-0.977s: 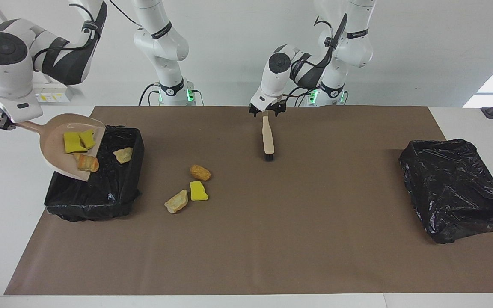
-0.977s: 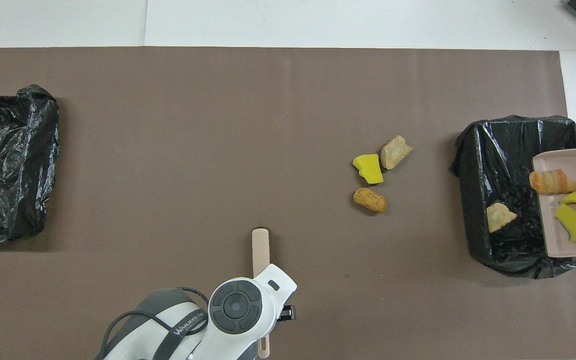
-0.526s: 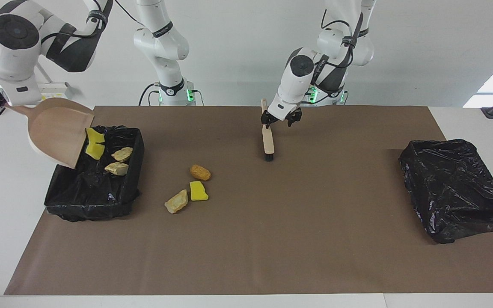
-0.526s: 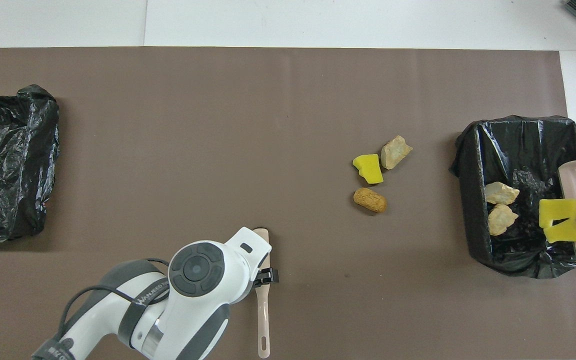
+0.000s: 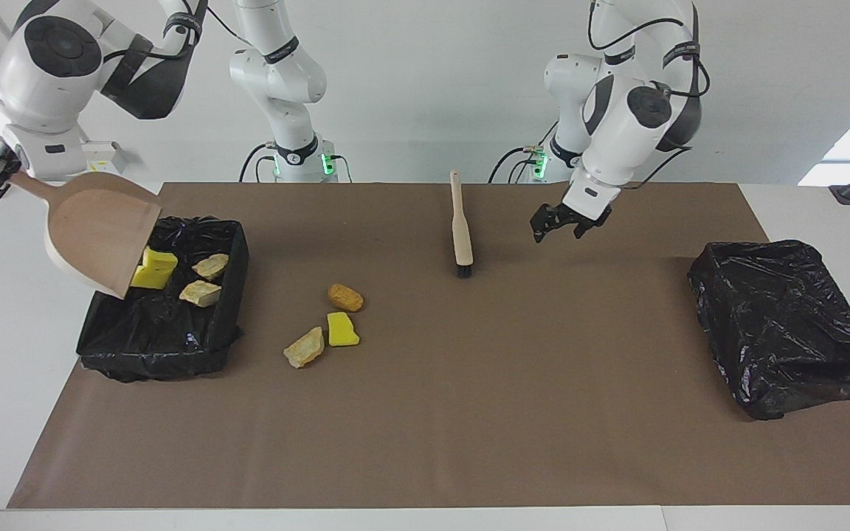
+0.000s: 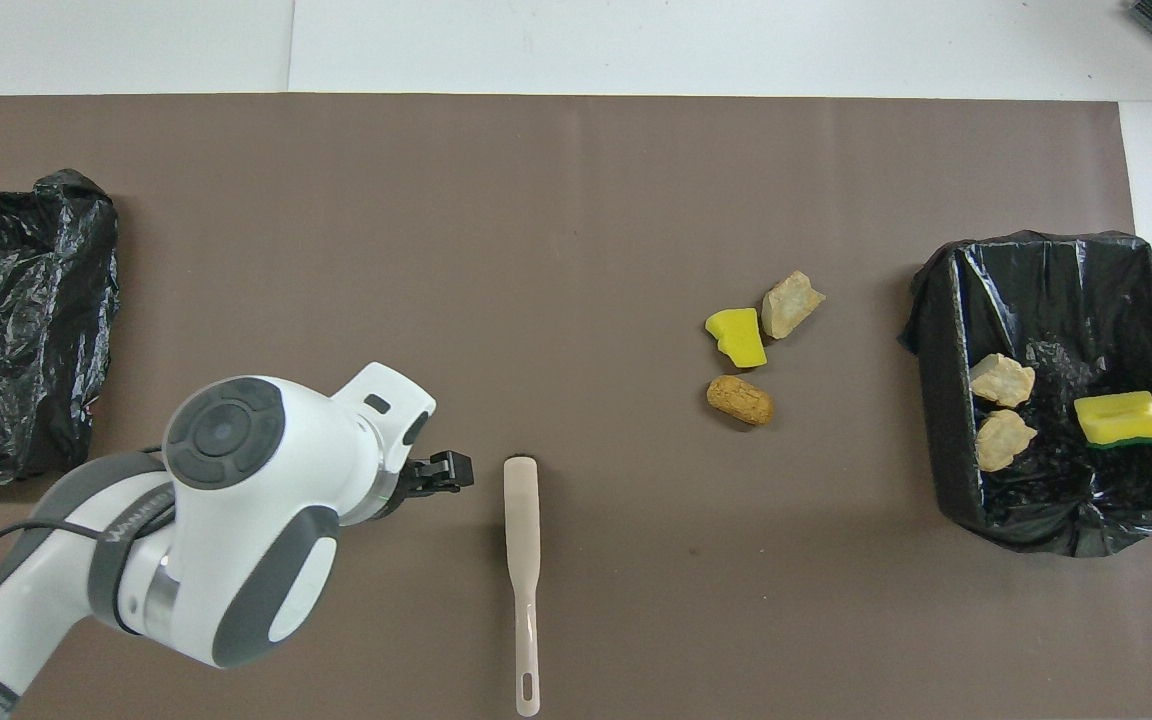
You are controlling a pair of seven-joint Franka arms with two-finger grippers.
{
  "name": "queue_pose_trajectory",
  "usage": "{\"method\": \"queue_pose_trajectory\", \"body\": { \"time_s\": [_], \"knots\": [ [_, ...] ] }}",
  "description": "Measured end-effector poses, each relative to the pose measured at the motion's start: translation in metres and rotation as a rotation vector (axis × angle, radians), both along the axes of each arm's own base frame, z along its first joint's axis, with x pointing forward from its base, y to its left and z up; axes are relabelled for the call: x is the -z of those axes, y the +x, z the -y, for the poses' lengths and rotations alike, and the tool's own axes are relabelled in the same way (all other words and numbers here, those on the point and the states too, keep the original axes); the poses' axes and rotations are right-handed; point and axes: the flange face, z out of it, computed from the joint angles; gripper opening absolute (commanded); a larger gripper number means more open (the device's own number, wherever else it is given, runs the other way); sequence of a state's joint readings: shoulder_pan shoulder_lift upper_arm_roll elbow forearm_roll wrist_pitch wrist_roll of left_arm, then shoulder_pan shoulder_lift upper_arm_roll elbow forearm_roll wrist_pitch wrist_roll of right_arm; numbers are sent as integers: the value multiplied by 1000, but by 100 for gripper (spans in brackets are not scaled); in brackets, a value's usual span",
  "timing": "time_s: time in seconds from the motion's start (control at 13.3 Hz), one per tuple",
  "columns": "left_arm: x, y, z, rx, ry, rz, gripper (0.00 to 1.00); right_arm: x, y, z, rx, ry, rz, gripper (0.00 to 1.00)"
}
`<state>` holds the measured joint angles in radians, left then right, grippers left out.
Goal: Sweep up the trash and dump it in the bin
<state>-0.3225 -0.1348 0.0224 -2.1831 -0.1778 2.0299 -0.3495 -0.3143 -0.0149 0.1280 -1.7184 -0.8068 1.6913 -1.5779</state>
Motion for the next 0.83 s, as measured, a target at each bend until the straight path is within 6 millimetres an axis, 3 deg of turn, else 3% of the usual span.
{"method": "queue_pose_trajectory", "body": {
  "time_s": [0.38, 0.68, 0.83],
  "knots": [
    [-23, 26, -86, 87, 27, 46, 100, 18, 6, -39, 143, 286, 146, 0],
    [-56, 36, -119, 99, 45, 64, 100, 28, 16, -115, 366, 467, 302, 0],
    [-79, 37, -128, 109, 50, 47, 100, 32, 16, -174, 466, 510, 348, 0]
  ]
}}
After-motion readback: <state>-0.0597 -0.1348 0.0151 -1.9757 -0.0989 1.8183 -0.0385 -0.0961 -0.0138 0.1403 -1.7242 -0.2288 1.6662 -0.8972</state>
